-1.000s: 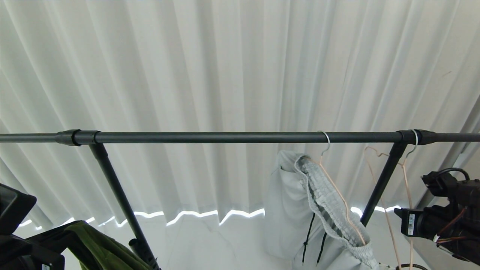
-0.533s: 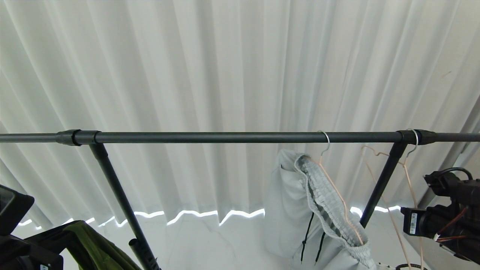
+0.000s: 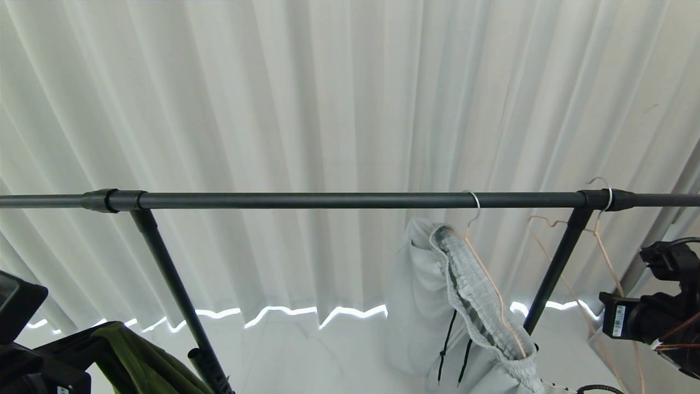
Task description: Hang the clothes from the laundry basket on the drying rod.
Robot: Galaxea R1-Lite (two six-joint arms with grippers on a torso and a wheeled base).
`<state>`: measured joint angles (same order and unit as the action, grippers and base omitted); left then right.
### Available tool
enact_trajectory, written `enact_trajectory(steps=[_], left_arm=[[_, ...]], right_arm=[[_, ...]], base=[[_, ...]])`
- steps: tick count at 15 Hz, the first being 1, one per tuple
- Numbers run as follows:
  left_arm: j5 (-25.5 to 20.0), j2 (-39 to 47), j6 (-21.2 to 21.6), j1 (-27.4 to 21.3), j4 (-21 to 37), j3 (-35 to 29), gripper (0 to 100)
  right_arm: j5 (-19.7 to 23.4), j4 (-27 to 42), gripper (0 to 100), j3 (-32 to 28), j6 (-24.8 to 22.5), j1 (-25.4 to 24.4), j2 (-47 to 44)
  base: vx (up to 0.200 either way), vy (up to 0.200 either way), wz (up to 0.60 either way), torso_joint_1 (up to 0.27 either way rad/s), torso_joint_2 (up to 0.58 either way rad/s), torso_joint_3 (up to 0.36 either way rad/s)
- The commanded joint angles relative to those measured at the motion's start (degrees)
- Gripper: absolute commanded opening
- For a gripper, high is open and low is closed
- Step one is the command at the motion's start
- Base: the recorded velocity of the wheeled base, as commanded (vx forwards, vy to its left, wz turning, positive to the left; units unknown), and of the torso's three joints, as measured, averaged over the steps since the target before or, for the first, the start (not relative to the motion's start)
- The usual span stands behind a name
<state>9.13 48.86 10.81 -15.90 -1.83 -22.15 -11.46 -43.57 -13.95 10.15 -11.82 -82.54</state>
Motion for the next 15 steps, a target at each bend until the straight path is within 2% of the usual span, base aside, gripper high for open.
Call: enact_trajectory(steps=[1, 6, 11, 15], left_arm=[[0.01, 0.10, 0.00, -0.01, -0.02, 0.00, 0], [0.01, 0.01, 0.00, -0.01, -0.02, 0.00, 0], [0.01, 0.18, 0.00, -0.01, -0.02, 0.09, 0], [0.01, 0.01, 0.00, -0.01, -0.02, 0.09, 0]], right_arm=[[0.03, -0.02, 0, 0.06, -0.05, -0.04, 2.39], [0.03, 0.33, 0, 0.32, -0.49, -0.04, 5.11], [-0.14, 0.33, 0, 1.55, -4.00, 0.22, 9.42], [-0.23, 1.12, 0, 1.82, -4.27, 0.84, 10.12]], base=[[0.000, 0.000, 0.00, 0.000, 0.00, 0.000], [0.000, 0.000, 0.00, 0.000, 0.00, 0.000], [0.000, 0.000, 0.00, 0.000, 0.00, 0.000], [0.000, 0.000, 0.00, 0.000, 0.00, 0.000]])
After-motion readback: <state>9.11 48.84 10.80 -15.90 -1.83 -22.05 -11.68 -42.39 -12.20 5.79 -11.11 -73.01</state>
